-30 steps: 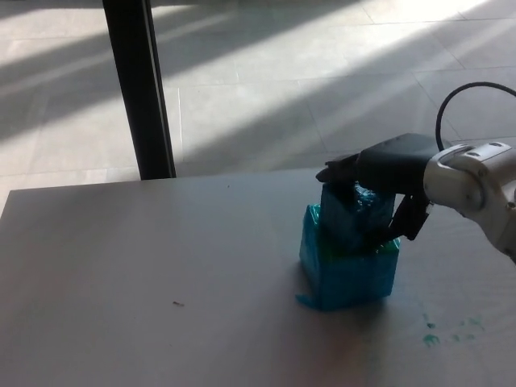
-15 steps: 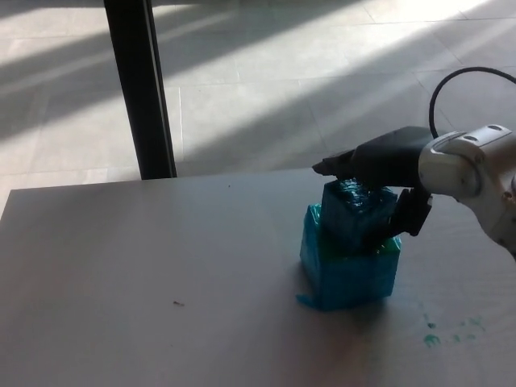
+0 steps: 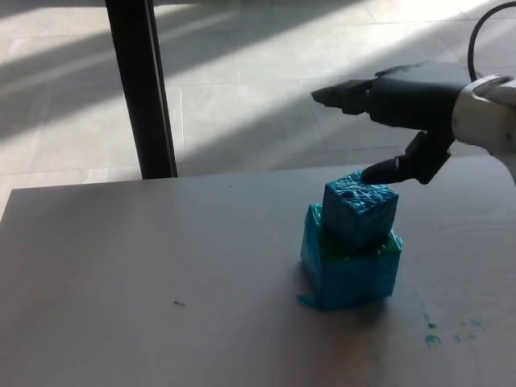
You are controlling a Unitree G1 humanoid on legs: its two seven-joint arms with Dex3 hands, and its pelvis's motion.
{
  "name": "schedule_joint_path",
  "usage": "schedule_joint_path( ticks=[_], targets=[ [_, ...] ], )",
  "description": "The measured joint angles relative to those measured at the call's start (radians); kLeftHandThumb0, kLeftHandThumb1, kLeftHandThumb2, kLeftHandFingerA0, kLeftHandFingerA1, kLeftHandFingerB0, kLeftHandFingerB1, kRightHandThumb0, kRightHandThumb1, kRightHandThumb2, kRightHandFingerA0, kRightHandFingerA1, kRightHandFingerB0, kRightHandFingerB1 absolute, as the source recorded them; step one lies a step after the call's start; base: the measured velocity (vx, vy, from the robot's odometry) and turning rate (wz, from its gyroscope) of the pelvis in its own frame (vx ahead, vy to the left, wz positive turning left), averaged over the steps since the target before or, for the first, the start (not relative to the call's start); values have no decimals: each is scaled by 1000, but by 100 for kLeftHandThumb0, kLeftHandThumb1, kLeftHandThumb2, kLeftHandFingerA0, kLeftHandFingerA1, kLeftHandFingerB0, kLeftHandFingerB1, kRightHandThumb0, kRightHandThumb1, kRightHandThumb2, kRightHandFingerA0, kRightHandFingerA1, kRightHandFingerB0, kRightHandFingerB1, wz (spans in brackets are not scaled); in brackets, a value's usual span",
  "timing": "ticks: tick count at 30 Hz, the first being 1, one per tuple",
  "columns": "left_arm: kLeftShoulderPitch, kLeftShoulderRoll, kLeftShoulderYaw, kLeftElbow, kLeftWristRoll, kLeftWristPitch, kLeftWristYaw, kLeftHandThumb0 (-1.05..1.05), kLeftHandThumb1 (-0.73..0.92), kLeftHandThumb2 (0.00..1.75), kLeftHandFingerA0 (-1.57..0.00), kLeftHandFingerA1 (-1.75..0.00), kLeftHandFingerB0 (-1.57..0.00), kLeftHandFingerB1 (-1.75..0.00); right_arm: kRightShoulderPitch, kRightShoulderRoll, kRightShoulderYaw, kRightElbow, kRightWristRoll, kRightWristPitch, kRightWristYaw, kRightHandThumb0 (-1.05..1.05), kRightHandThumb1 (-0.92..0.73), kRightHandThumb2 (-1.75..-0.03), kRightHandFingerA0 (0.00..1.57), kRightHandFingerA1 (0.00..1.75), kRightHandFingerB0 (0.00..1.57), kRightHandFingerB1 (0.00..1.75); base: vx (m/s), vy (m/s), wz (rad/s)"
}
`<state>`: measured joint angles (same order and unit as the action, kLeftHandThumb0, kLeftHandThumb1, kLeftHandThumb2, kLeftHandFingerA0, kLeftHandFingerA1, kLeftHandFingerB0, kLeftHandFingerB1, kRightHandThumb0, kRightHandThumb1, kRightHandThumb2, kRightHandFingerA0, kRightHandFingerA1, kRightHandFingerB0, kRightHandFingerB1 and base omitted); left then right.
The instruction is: The robot uses its right hand to pick up the small cube kept on the middle on the desk and place it on the bigger cube kept next to it
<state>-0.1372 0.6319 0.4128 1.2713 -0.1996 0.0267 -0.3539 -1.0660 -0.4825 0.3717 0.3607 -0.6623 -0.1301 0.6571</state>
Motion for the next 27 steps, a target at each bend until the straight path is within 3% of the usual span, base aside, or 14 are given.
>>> schedule_joint_path(
  ticks=[6, 7, 8, 9, 10, 11, 13, 14, 16, 17, 19, 21, 22, 27],
  targets=[
    [4, 0, 1, 1, -1, 0, 9, -24, -29, 74, -107, -113, -122, -119, 11, -69, -106, -17, 41, 11, 1, -105, -61, -98, 0, 12, 0, 6, 0, 0, 0],
    [6, 0, 2, 2, -1, 0, 9, -13, -42, 81, -83, -139, -101, -139, 23, -94, -138, -17, 51, 9, -3, -96, -62, -97, 0, 12, 3, 12, 0, 0, 0],
    [10, 0, 3, 2, -1, 0, 9, -25, -29, 74, -102, -111, -119, -119, 37, -116, -166, -17, 61, 8, -8, -95, -63, -97, 0, 8, 5, 17, 0, 0, 0],
    [13, 0, 1, 2, 0, 0, 8, -24, -28, 74, -104, -111, -119, -118, 62, -138, -201, -17, 73, 3, -18, -90, -61, -94, 0, 11, 11, 31, 0, 0, 0],
    [18, 0, 0, 2, 0, -1, 8, -25, -28, 74, -102, -111, -116, -117, 92, -161, -241, -16, 87, -4, -30, -69, -72, -61, 4, 34, 21, 28, 0, 0, 0],
    [19, 0, 0, 2, 0, -1, 7, -24, -28, 74, -104, -111, -119, -118, 110, -171, -263, -15, 95, -6, -35, -69, -56, -89, 14, 48, 21, 43, 0, 0, 0],
    [22, 0, -1, 2, 0, -1, 5, -24, -28, 74, -102, -110, -118, -118, 165, -197, -331, -6, 125, -13, -49, -63, -72, -62, 30, 39, 34, 32, 0, 0, 0],
    [23, 0, -1, 1, 0, -1, 4, -24, -27, 74, -103, -111, -120, -118, 187, -207, -358, -2, 136, -18, -57, -61, -55, -93, 41, 58, 28, 48, 0, 0, 0],
    [27, 0, -1, 1, 0, -1, 3, -24, -27, 74, -103, -111, -120, -118, 262, -235, -432, 5, 160, -30, -81, -61, -55, -93, 41, 58, 28, 48, 0, 0, 0],
    [29, 0, -1, 1, 0, -1, 2, -24, -28, 74, -105, -112, -121, -119, 294, -242, -464, 5, 170, -35, -92, -45, -63, -59, 55, 49, 48, 40, 0, 0, 0],
    [30, 0, 0, 1, -1, -1, 2, -24, -29, 73, -108, -113, -130, -122, 356, -248, -525, 5, 185, -42, -116, -40, -59, -57, 62, 53, 52, 44, 0, 0, 0],
    [31, -1, 2, 1, -2, -1, 2, -19, -37, 82, -79, -138, -108, -133, 411, -248, -582, 7, 200, -51, -141, -36, -51, -74, 63, 63, 49, 54, 0, 0, 0],
    [31, -1, 2, 0, -2, -1, 2, -24, -27, 74, -105, -111, -122, -119, 437, -248, -610, 8, 204, -55, -154, -27, -60, -57, 70, 58, 54, 47, 0, 0, 0],
    [33, -2, 1, 0, -2, -1, 1, -24, -28, 74, -105, -111, -121, -119, 556, -245, -739, 19, 221, -61, -218, -39, -60, -58, 75, 83, 58, 49, 0, 0, 0]
  ],
)
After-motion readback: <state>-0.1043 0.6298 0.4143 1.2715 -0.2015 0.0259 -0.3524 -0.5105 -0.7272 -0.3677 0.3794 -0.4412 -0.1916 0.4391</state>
